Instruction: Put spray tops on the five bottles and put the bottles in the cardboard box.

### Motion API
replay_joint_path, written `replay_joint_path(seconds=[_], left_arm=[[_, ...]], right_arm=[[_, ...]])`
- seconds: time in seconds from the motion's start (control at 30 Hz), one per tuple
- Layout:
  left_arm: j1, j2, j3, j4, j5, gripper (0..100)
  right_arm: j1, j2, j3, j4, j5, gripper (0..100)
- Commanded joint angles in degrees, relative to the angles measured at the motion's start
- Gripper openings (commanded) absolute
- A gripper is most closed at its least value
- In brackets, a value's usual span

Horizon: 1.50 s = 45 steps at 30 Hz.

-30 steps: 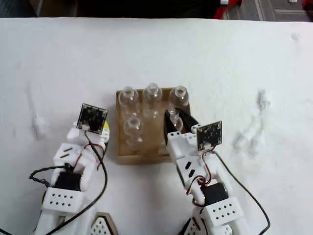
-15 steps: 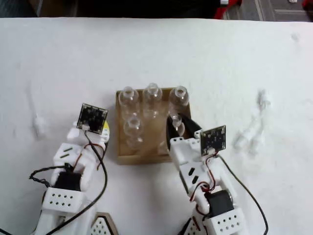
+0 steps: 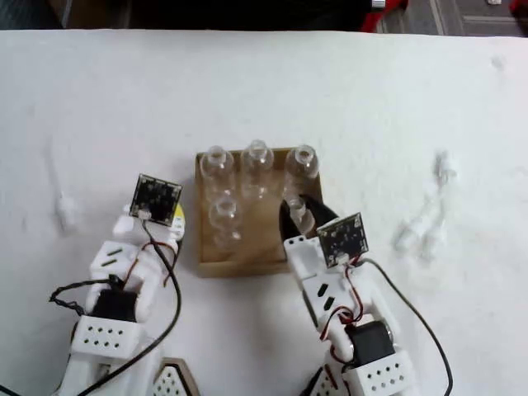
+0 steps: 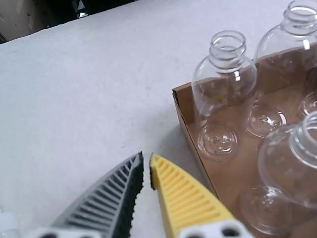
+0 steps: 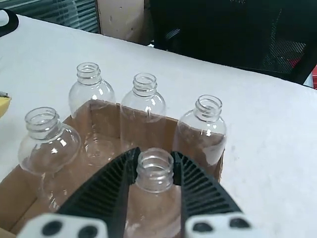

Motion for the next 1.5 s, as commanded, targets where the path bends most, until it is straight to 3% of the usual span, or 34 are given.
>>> replay_joint_path(seconds=[0.0, 0.8, 1.03, 1.47], left_arm=[[0.6, 0.2, -0.3, -1.5, -0.6, 3], [0.7, 0.1, -0.3, -1.2, -0.6, 3], [0.7, 0.1, -0.3, -1.2, -0.6, 3], [0.7, 0.1, -0.3, -1.3, -0.6, 3]], right_arm=[[0.3, -0.7, -0.2, 1.7, 2.1, 1.8], [0.3, -0.7, 0.3, 4.4, 2.4, 1.9], [0.3, -0.7, 0.2, 5.8, 2.4, 12.3], [0.3, -0.7, -0.2, 5.8, 2.4, 13.4]])
